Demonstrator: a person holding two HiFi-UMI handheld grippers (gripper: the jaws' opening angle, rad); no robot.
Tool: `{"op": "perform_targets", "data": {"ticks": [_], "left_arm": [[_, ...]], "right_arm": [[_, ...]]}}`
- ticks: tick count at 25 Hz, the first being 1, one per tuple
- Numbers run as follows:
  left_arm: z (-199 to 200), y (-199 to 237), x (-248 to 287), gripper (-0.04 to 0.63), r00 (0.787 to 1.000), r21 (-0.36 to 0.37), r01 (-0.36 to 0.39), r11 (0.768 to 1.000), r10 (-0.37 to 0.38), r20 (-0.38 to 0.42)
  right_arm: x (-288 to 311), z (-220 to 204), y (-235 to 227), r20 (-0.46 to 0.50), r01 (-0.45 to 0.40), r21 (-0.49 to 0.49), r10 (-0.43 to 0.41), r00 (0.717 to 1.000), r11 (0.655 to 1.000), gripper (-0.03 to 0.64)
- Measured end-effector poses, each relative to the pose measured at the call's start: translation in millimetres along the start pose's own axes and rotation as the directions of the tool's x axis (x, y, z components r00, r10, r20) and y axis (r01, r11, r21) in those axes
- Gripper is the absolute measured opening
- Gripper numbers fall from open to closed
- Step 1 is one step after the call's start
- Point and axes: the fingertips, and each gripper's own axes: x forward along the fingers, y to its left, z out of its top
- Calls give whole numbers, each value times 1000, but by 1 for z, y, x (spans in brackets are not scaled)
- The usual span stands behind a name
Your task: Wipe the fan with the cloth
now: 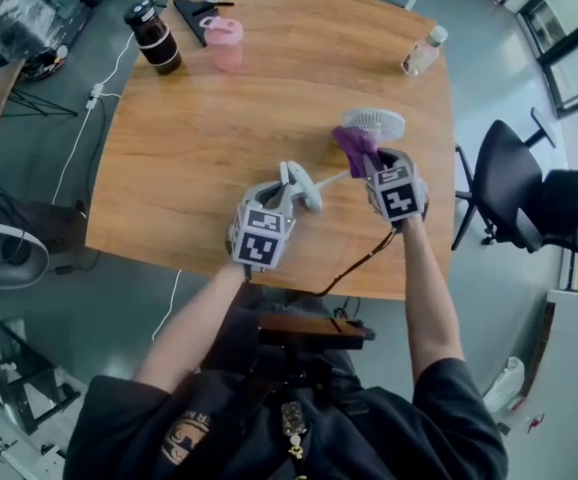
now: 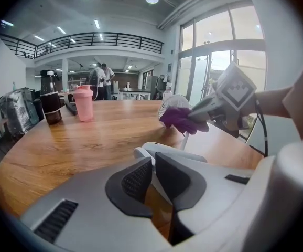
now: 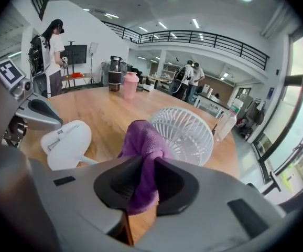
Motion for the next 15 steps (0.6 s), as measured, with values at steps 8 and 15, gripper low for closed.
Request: {"op": "perform_targets", "data": {"ticks": [8,15], "left_arm": [[-3,2,0,25,1000,-25,-25,999,25,5],[-2,4,3,25,998,-5,-49,999,49,-30]], "right_arm": [[-11,-22,108,94,-190,84,182,979,978,75],[-9,-30,78,71,-142,60,137,988,988,75]]}}
